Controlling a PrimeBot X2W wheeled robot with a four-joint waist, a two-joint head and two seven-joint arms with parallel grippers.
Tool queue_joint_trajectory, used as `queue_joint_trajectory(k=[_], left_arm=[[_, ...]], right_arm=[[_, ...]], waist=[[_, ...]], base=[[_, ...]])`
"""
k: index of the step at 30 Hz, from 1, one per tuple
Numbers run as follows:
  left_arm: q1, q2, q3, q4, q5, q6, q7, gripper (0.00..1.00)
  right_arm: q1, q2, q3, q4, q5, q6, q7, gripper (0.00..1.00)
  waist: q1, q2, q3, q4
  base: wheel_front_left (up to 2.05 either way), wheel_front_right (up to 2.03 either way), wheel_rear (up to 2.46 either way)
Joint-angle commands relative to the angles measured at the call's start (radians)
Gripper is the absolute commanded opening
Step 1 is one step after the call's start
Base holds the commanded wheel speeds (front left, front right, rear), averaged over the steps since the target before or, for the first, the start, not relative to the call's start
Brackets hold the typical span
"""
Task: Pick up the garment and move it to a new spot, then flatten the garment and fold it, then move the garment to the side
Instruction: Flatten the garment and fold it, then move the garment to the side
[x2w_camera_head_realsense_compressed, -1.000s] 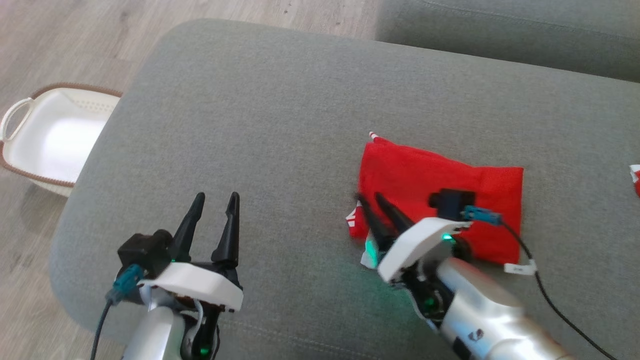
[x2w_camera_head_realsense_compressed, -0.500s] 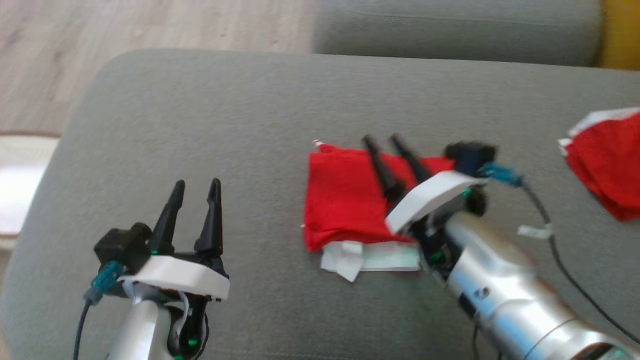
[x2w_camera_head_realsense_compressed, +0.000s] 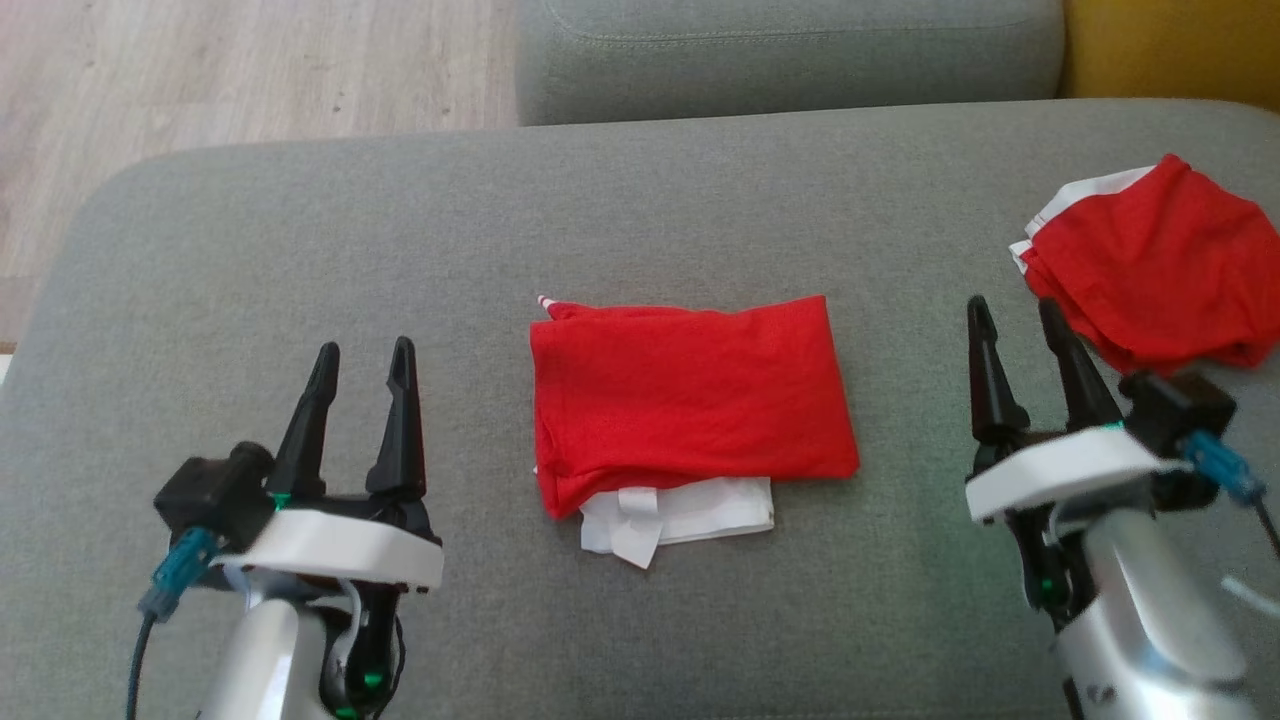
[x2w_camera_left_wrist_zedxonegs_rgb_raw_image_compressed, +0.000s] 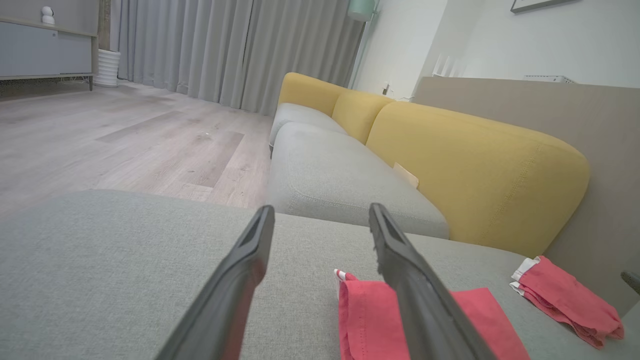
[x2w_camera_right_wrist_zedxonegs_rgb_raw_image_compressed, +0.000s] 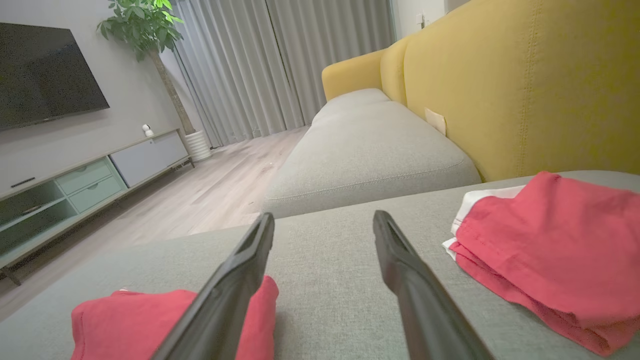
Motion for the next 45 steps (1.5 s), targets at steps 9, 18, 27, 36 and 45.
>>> queue_joint_trajectory(k=[9,18,27,36,45], left_arm=[[-0.005,0.004,0.014,-0.042,0.051,-0.001,-0.006,1.0],[-0.014,0.004,-0.003,-0.038,0.05,-0.004,-0.006,1.0],[-0.025,0.004,-0.027,-0.034,0.057,-0.01,-0.006,1.0],[-0.047,0.004,-0.06,-0.023,0.047,-0.011,-0.006,1.0],[-0.069,0.004,-0.085,-0.016,0.039,-0.007,-0.006,1.0]], right_arm=[[0.12,0.076,-0.098,-0.193,-0.147,-0.001,-0.002,1.0],[0.141,0.081,-0.091,-0.236,-0.127,-0.001,0.02,1.0],[0.115,0.082,-0.087,-0.198,-0.127,-0.001,0.071,1.0],[0.048,0.082,-0.01,-0.054,-0.074,-0.001,0.151,1.0],[-0.058,0.082,0.014,0.174,-0.026,-0.001,0.202,1.0]], waist=[[0.0,0.0,0.007,-0.008],[0.0,0.0,0.019,0.007],[0.0,0.0,0.047,0.058],[0.0,0.0,0.101,0.126],[0.0,0.0,0.141,0.168]], base=[[0.0,0.0,0.0],[0.0,0.0,0.0],[0.0,0.0,0.0],[0.0,0.0,0.0],[0.0,0.0,0.0]])
